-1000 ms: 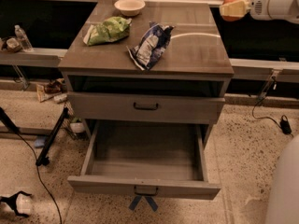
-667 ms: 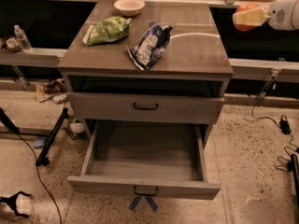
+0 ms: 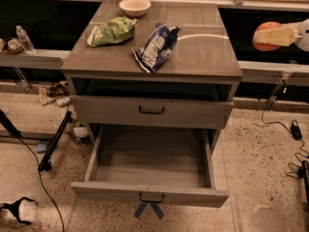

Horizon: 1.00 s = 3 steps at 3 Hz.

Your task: Place apple into middle drawer

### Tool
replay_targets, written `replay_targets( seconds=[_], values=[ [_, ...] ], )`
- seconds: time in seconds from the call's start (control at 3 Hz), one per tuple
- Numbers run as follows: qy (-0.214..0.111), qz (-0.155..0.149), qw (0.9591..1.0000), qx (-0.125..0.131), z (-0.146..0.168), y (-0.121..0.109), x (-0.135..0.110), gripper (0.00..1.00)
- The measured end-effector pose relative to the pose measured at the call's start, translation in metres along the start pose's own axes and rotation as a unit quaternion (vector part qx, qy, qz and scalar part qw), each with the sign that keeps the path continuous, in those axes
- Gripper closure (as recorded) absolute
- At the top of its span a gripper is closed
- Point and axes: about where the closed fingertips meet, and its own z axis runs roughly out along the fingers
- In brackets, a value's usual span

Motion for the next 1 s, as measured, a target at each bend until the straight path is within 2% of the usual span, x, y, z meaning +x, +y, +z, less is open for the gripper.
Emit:
replay_targets(
  seconds=[0.33,0.67,1.0],
  values=[
    [0.000,0.000,1.0000,0.000,0.000,0.000,0.000,1.00],
    [0.011,-0.004,0.9999,-0.012,-0.025,0.036,0.000,1.00],
    [0.002,0.002,0.9998,-0.017,-0.061,0.092,0.015,1.00]
  ],
)
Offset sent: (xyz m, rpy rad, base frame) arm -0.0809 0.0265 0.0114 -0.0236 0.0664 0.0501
